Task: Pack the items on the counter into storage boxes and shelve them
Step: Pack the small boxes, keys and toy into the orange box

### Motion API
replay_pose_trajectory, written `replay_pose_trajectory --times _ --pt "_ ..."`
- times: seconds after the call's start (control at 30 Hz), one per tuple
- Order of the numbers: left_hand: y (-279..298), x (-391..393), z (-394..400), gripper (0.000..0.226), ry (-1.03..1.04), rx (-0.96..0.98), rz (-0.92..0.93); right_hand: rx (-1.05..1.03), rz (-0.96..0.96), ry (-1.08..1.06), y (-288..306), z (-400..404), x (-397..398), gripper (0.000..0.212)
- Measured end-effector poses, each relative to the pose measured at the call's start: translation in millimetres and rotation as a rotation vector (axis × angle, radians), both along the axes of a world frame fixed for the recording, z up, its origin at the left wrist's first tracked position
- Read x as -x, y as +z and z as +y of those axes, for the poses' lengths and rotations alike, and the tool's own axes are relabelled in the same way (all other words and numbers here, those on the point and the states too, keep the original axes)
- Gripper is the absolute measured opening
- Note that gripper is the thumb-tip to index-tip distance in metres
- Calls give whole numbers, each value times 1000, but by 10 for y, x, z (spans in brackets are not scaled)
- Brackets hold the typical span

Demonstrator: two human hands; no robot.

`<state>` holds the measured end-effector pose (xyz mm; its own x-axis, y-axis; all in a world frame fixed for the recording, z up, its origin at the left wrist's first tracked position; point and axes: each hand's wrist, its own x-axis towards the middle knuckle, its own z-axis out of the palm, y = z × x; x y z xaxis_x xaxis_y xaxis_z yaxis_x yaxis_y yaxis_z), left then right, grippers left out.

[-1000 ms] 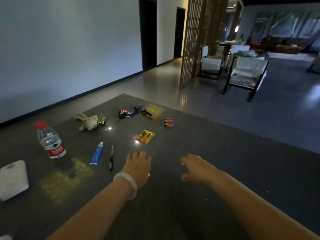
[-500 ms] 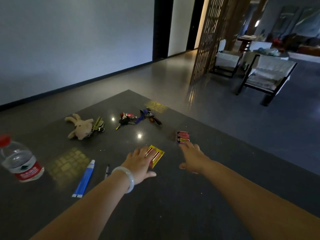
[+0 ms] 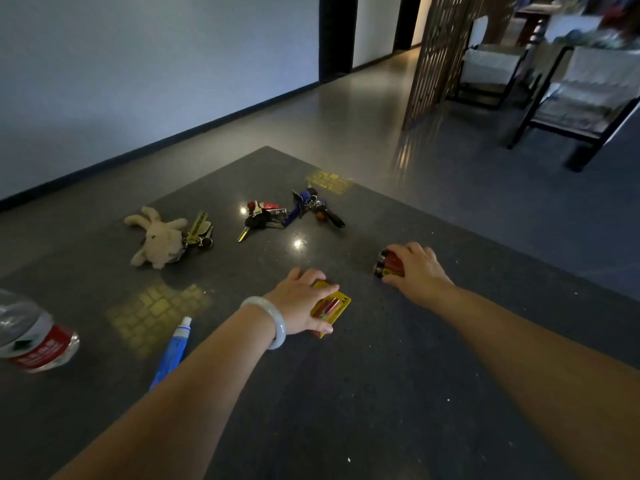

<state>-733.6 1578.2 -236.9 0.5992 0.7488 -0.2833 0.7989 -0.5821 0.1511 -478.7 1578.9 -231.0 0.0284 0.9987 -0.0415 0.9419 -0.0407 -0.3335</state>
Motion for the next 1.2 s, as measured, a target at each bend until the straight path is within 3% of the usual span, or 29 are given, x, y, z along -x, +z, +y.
replay_pose_trajectory --times 0.23,0.43,0.63,0.9,1.07,1.2 --pt "20 -104 -738 82 187 -19 -145 32 5 -61 45 -1086 109 68" --pt "97 -243 -1655 79 181 15 -180 107 -36 -92 94 -2168 206 69" --pt "338 -362 -2300 75 163 38 -230 97 40 -225 147 -2973 141 63" --pt "905 -727 -2935 83 22 -50 -328 -123 246 -376 815 -3812 -354 61" --pt "1085 -1230 -3427 84 -127 -117 -419 -317 111 -468 1192 -4615 -923 64" --pt "1142 -1724 -3931 84 -279 -123 -471 -313 46 -576 1294 -5302 -1275 61"
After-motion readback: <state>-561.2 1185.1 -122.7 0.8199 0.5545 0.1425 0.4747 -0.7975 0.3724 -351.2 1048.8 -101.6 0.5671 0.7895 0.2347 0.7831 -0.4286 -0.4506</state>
